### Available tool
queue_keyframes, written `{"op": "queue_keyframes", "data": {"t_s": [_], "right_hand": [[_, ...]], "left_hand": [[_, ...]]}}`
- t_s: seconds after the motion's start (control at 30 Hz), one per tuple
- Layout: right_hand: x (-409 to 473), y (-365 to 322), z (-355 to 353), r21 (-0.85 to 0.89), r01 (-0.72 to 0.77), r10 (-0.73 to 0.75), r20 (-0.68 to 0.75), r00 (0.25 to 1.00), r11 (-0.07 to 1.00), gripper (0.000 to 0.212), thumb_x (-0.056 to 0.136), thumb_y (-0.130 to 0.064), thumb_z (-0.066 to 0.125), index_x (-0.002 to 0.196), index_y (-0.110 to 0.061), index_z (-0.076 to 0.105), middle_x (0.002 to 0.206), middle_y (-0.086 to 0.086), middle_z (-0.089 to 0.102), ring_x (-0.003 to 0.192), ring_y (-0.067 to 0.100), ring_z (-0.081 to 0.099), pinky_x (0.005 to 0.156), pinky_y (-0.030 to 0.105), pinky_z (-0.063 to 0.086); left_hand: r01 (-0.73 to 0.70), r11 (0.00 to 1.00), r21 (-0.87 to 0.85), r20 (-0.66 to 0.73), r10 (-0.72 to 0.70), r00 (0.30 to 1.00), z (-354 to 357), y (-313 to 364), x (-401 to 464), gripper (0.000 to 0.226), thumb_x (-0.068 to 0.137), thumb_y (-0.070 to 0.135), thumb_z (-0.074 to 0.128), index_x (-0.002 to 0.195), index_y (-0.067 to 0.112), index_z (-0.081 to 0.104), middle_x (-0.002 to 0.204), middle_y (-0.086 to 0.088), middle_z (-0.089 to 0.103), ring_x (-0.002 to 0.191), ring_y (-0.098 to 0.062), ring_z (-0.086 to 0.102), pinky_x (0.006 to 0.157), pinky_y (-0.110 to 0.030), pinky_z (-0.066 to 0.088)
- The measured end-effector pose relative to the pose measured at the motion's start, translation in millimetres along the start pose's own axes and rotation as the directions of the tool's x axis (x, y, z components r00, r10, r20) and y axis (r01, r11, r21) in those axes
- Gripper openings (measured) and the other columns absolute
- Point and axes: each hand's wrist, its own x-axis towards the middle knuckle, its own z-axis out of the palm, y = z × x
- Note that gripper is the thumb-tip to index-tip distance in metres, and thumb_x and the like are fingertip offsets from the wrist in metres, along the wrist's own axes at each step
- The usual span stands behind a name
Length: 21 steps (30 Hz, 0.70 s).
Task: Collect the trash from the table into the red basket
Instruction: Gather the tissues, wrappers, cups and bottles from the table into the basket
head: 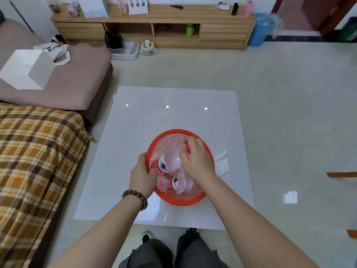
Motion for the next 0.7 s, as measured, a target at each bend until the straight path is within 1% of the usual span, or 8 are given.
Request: {"op": "queue_keyframes", "data": {"t_s": [0.07,0.13,0.23,0.33,0.43,0.5,0.6,0.7], "right_hand": [[10.1,7.4,6.5,-0.026,-0.03,0.031,0.022,0.999,0.999,0.034,0.092,-0.025,0.043,0.125,-0.018,0.044,0.125,0.007,0.046,0.095,0.025,0.057,0.07,0.027,0.04],[19.8,14.1,10.2,-0.047,-0.018,0.02,0.042,0.999,0.999,0.038,0.094,-0.026,0.043,0.131,-0.018,0.041,0.13,0.008,0.043,0.108,0.026,0.053,0.076,0.026,0.039],[30.8,25.2,9.0,-0.054,0.027,-0.022,0.087,0.996,0.998,0.045,0.096,-0.032,0.043,0.139,-0.02,0.036,0.14,0.007,0.038,0.126,0.023,0.04,0.096,0.034,0.039],[33.4,42.5,1.4,0.026,0.006,-0.008,0.07,0.998,1.0,0.052,0.095,-0.044,0.044,0.142,-0.027,0.031,0.146,0.002,0.032,0.131,0.019,0.035,0.103,0.034,0.035],[31.9,81.1,-8.1,0.084,-0.118,0.12,-0.02,0.993,0.989,0.051,0.095,-0.044,0.043,0.142,-0.027,0.033,0.147,0.004,0.032,0.134,0.019,0.034,0.107,0.031,0.03],[27.6,119.7,-10.8,0.027,-0.238,0.239,-0.038,0.97,0.971,0.051,0.095,-0.039,0.046,0.142,-0.022,0.035,0.146,0.009,0.034,0.133,0.025,0.037,0.111,0.039,0.032],[20.0,180.2,-2.8,-0.096,-0.384,0.389,0.033,0.921,0.918,0.056,0.092,-0.033,0.053,0.143,-0.02,0.033,0.15,0.012,0.029,0.135,0.031,0.03,0.11,0.041,0.031],[20.3,229.3,18.6,-0.25,-0.401,0.444,0.15,0.883,0.881,0.063,0.09,-0.033,0.058,0.145,-0.023,0.029,0.157,0.01,0.015,0.142,0.031,0.016,0.113,0.042,0.026]], "left_hand": [[0.001,1.0,0.004,0.012,-0.002,1.0,-2.0,-2.1,-2.0,0.028,0.089,0.018,0.052,0.108,0.036,0.044,0.084,0.026,0.055,0.071,0.003,0.057,0.049,-0.013,0.039],[0.02,1.0,-0.012,0.019,-0.02,1.0,-2.2,-6.5,-3.3,0.024,0.089,0.023,0.053,0.109,0.034,0.046,0.085,0.024,0.056,0.074,0.002,0.057,0.05,-0.014,0.04],[0.08,0.997,-0.023,0.022,-0.079,0.997,2.3,-11.6,-1.7,0.029,0.09,0.026,0.053,0.118,0.023,0.046,0.09,0.011,0.058,0.075,-0.003,0.056,0.052,-0.019,0.041],[0.136,0.991,-0.006,0.0,-0.136,0.991,6.6,-12.7,4.4,0.034,0.09,0.021,0.051,0.123,0.015,0.045,0.096,0.002,0.056,0.072,-0.009,0.054,0.051,-0.021,0.041],[0.16,0.987,0.005,-0.025,-0.16,0.987,8.2,-12.9,14.5,0.034,0.09,0.02,0.05,0.123,0.014,0.044,0.098,-0.001,0.057,0.071,-0.011,0.054,0.05,-0.021,0.04],[0.171,0.985,0.013,-0.05,-0.17,0.984,9.3,-12.7,21.8,0.034,0.09,0.022,0.051,0.122,0.015,0.044,0.096,0.001,0.057,0.07,-0.006,0.052,0.049,-0.02,0.038],[0.195,0.98,0.038,-0.084,-0.191,0.978,13.0,-15.8,32.9,0.033,0.09,0.019,0.05,0.122,0.016,0.044,0.096,0.0,0.057,0.07,-0.007,0.053,0.05,-0.021,0.039],[0.223,0.972,0.078,-0.118,-0.213,0.97,19.1,-22.5,41.8,0.033,0.09,0.021,0.051,0.122,0.019,0.044,0.096,0.002,0.058,0.071,-0.005,0.055,0.049,-0.021,0.04]]}}
